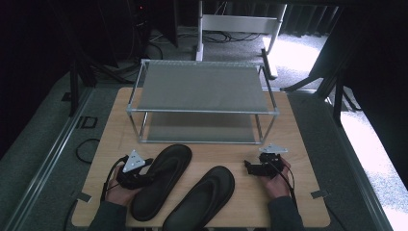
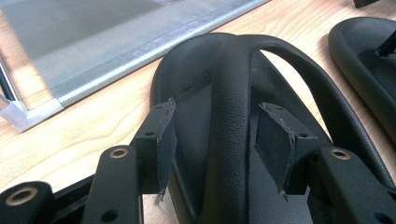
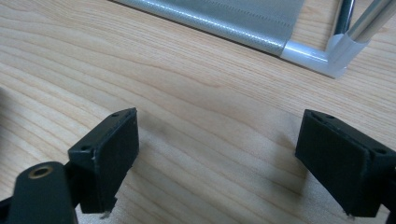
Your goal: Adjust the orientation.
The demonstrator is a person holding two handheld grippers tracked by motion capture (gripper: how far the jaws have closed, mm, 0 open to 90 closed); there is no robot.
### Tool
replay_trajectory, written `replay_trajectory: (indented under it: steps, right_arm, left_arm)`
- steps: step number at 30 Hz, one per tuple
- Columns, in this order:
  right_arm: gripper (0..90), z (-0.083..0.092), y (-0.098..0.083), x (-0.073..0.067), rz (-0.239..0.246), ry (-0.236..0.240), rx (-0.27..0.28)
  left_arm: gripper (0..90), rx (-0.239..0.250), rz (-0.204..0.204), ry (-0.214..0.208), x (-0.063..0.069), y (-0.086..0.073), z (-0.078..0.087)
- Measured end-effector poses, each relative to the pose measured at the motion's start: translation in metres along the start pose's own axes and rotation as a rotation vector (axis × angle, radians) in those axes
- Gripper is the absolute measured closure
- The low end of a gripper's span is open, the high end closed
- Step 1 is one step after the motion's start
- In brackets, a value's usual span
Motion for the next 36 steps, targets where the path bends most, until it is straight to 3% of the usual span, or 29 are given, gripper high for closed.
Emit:
replay_trajectory:
  steps: [14,23,36]
  right_arm:
    - [13.2,0.0,0.0,0.0,-0.001,-0.002,0.0]
    - [13.2,0.0,0.0,0.0,-0.001,-0.002,0.0]
    - [13.2,0.0,0.0,0.0,0.0,-0.001,0.0]
  left_arm:
    - [55.2,-0.04,-0.014,0.001,0.004,-0.005,-0.007]
    - [70.5,-0.066,-0.017,0.021,0.004,-0.006,-0.011]
    - [73.5,-0.062,-0.015,0.031,0.004,-0.005,-0.01]
Point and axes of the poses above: each handheld gripper's, and its own axes: z roughly backward along the jaws, y roughly out of its top, x roughly to its right, the point moved 3 cm from there along -z, roughly forward along the jaws, and after that the axes turned 12 degrees about z, right-handed, at the moved point
